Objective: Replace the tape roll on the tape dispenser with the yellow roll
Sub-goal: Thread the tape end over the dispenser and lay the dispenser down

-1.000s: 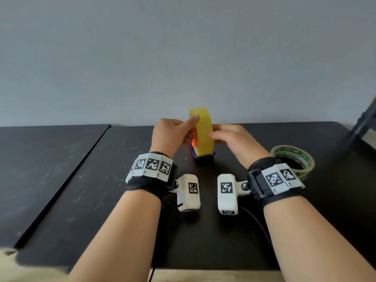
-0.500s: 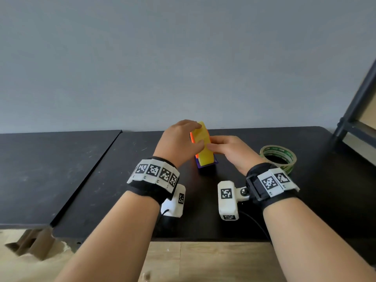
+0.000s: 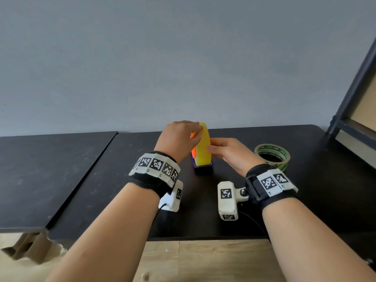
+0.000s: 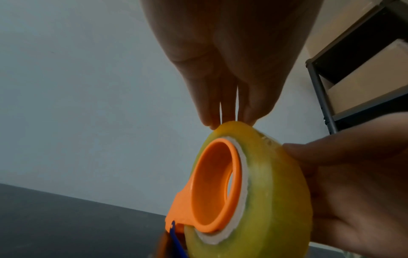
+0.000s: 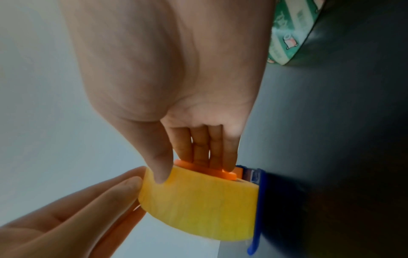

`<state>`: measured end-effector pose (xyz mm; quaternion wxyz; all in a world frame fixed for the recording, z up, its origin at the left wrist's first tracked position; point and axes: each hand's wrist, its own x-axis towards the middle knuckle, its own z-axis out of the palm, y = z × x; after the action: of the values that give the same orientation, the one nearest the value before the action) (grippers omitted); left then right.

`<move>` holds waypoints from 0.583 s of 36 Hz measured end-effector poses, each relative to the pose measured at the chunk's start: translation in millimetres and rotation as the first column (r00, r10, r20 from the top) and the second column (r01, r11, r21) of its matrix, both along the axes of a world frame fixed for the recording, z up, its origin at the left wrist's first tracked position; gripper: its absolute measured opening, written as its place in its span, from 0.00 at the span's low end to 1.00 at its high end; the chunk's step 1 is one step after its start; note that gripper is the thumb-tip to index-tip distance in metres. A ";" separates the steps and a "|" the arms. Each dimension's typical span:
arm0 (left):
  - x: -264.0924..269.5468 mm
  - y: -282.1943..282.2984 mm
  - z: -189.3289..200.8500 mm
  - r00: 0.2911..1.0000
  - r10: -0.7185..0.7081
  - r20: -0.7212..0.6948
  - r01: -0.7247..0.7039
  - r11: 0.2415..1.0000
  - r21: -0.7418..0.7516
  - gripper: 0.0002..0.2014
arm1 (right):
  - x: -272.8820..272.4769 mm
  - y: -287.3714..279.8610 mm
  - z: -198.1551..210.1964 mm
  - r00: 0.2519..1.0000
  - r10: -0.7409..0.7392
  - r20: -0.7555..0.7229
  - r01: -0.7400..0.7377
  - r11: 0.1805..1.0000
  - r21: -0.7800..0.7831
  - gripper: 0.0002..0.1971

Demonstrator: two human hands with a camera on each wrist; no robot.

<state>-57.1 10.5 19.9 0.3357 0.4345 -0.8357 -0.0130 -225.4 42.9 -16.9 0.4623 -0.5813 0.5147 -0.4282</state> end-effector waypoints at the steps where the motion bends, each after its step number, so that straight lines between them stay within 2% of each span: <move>1: 0.6 -0.1 -0.1 1.000 -0.002 0.005 0.002 1.000 0.022 0.15 | 0.1 0.2 0.0 1.000 -0.001 0.018 0.001 1.000 0.009 0.16; 6: 6.9 3.2 -6.1 0.998 -0.025 -0.065 0.036 0.985 0.169 0.23 | 3.9 0.8 1.3 0.998 -0.064 0.022 0.064 0.997 0.035 0.15; 9: 9.7 4.5 -10.8 0.974 0.005 -0.226 0.068 0.946 0.316 0.27 | 10.5 1.7 2.8 0.995 -0.099 -0.019 0.100 0.995 0.029 0.13; 13: 9.2 6.9 -17.2 0.887 0.023 -0.461 0.194 0.888 0.418 0.29 | 17.7 3.3 7.0 0.986 -0.148 -0.075 0.151 0.988 0.025 0.12; 17: 11.4 9.5 -22.6 0.860 0.045 -0.509 0.229 0.856 0.462 0.30 | 20.2 5.6 8.1 0.980 -0.177 -0.096 0.180 0.983 0.032 0.13; 21: 14.0 10.8 -24.6 0.869 0.013 -0.494 0.260 0.838 0.480 0.32 | 21.9 5.8 8.6 0.972 -0.207 -0.111 0.211 0.977 0.027 0.13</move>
<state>-43.1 21.3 -4.7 0.3960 0.4366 -0.7165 -0.3731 -203.5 48.7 -8.3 0.3974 -0.5372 0.6052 -0.4326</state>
